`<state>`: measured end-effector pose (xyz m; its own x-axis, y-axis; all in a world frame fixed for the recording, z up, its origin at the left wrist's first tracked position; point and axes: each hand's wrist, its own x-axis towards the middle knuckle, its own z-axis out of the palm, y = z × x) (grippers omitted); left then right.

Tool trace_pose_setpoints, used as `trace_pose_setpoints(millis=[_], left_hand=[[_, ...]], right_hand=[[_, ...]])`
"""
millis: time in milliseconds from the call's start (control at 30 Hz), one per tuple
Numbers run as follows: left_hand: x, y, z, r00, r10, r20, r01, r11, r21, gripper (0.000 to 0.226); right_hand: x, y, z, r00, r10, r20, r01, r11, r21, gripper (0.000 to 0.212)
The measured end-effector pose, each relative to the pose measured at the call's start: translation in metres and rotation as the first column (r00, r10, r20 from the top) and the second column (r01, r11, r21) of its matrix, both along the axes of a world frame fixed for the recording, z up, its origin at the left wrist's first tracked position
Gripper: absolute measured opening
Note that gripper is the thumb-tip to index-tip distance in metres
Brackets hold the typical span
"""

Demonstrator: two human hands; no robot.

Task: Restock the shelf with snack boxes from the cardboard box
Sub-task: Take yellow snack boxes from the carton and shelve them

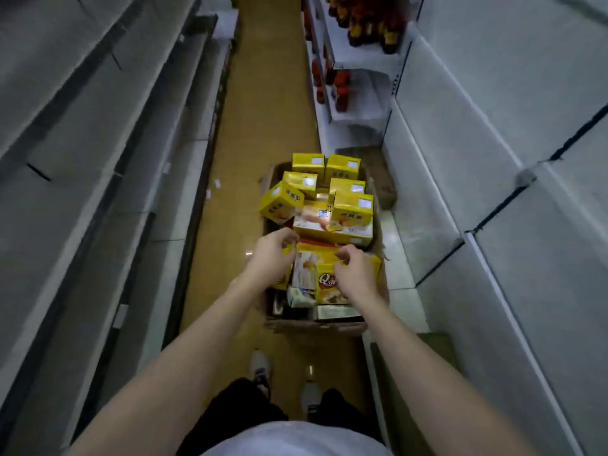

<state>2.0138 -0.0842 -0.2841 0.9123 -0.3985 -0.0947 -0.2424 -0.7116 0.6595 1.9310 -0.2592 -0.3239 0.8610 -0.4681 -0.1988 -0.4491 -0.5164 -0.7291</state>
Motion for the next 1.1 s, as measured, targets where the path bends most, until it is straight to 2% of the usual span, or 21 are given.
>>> trace_pose_setpoints(millis=[233,333,567,700,800,967,1033,1100], left_hand=[[0.056,-0.039,-0.013,0.992,-0.125,-0.027,0.124,0.992,-0.031,0.029],[0.083,-0.054,-0.019,0.981,-0.188,-0.039,0.187,0.982,-0.022,0.026],[0.161,-0.058,-0.033,0.977,-0.176,-0.122,0.173,0.984,-0.031,0.027],[0.21,-0.042,-0.039,0.984,-0.174,-0.026,0.173,0.984,-0.035,0.03],[0.246,-0.025,-0.045,0.977,-0.213,0.032,0.212,0.977,0.027,0.041],[0.277,-0.007,-0.062,0.932,-0.312,-0.184,0.352,0.898,0.263,0.085],[0.278,-0.009,-0.069,0.902,-0.351,-0.253,0.416,0.863,0.287,0.096],[0.277,-0.013,-0.077,0.896,-0.345,-0.278,0.412,0.879,0.239,0.093]], right_hand=[[0.041,-0.022,0.003,0.997,-0.071,-0.005,0.071,0.997,-0.014,0.022],[0.066,-0.036,0.004,0.994,-0.112,-0.007,0.112,0.993,-0.045,0.019],[0.149,-0.032,-0.003,0.998,-0.058,-0.033,0.054,0.992,-0.116,0.02],[0.195,-0.009,-0.011,0.997,0.012,-0.077,-0.021,0.993,-0.115,0.025],[0.224,0.007,-0.014,0.994,0.071,-0.087,-0.08,0.991,-0.106,0.031],[0.251,0.025,-0.026,0.971,0.131,-0.201,-0.146,0.987,-0.062,0.051],[0.254,0.028,-0.029,0.963,0.141,-0.232,-0.16,0.985,-0.064,0.055],[0.255,0.028,-0.029,0.96,0.135,-0.247,-0.156,0.986,-0.066,0.055]])
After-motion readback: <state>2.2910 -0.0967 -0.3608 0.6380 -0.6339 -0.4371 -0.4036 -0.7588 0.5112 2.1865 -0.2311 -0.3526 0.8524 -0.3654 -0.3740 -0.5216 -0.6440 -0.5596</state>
